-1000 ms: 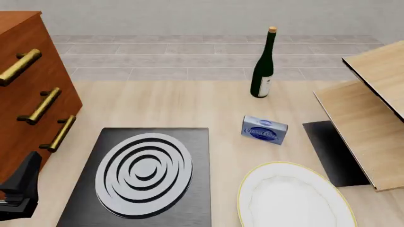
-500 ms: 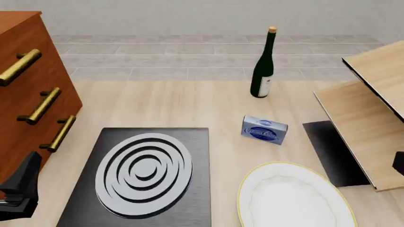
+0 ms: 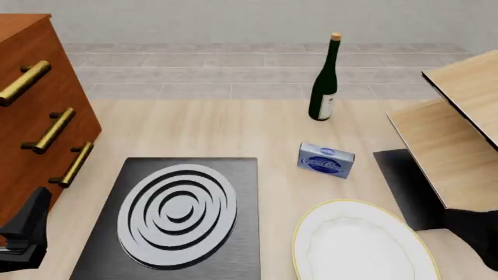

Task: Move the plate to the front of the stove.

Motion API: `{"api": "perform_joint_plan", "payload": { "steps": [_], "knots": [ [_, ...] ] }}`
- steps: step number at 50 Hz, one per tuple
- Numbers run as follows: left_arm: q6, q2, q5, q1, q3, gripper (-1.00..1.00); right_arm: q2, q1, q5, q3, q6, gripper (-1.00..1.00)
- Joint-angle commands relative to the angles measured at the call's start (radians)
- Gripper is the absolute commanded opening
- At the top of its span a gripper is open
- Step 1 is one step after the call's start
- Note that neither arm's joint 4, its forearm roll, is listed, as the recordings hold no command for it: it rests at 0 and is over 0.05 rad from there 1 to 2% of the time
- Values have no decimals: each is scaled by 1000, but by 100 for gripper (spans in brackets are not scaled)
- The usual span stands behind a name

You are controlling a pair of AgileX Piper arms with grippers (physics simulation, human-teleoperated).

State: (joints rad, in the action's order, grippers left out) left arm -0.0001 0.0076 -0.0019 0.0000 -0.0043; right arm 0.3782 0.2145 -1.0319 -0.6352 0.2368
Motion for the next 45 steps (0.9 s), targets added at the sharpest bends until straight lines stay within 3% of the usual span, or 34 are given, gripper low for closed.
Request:
{"api": "perform_joint_plan", "payload": {
  "steps": [1, 16, 31, 42, 45],
  "knots": [
    [0, 0, 0, 0, 0, 100, 28, -20, 25, 57, 15, 100],
    [0, 0, 0, 0, 0, 100, 66, -73, 75, 109, -24, 100],
    [0, 0, 0, 0, 0, 100, 81, -110, 122, 186, -22, 100],
    [0, 0, 0, 0, 0, 100, 114, -192, 152, 207, -64, 100],
    [0, 0, 0, 0, 0, 100, 127, -213, 201, 254, -82, 100]
  ]
}}
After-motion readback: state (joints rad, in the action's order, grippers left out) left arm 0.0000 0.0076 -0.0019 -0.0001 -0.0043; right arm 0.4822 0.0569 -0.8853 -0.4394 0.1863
